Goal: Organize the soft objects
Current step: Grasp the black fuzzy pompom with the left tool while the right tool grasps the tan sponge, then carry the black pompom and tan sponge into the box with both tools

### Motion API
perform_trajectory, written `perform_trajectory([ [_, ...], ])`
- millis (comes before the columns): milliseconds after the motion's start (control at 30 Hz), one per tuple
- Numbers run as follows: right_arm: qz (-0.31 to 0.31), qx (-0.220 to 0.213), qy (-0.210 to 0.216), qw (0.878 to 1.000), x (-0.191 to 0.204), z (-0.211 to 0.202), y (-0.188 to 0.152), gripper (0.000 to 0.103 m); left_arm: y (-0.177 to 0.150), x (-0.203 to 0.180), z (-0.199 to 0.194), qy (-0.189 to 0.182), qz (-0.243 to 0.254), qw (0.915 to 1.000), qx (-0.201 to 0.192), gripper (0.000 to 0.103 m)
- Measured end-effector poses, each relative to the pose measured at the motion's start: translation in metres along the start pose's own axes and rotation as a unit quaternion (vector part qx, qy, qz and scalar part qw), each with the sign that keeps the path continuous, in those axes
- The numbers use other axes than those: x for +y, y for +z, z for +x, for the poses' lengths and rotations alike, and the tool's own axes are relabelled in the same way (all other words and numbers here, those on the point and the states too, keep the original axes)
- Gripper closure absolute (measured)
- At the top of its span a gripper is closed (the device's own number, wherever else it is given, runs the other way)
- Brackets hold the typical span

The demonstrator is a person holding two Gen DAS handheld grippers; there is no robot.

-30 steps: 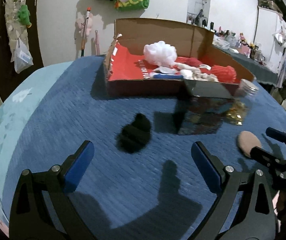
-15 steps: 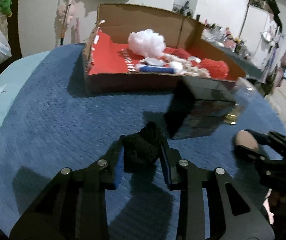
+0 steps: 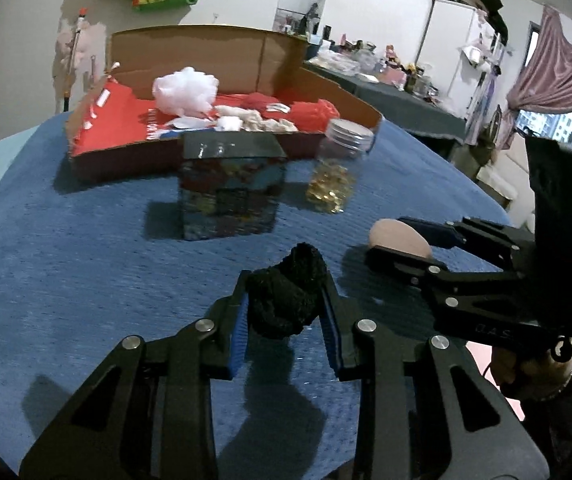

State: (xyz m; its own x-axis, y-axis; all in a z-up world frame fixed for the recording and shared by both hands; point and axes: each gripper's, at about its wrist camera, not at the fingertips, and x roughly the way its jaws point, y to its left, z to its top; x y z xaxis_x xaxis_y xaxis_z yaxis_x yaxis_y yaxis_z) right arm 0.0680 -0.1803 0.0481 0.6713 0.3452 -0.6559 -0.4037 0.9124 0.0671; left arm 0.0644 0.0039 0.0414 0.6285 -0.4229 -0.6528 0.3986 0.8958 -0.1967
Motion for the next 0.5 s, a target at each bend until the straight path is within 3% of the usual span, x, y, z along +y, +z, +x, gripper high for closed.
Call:
perform_trajectory([
  [500,0.002,0.003,0.001,1.000,-0.0031,-0.0002,-0.0040,0.049,-0.0034,-0.0073,0.0077,-0.008,0.003,0.9999,0.010,0.074],
])
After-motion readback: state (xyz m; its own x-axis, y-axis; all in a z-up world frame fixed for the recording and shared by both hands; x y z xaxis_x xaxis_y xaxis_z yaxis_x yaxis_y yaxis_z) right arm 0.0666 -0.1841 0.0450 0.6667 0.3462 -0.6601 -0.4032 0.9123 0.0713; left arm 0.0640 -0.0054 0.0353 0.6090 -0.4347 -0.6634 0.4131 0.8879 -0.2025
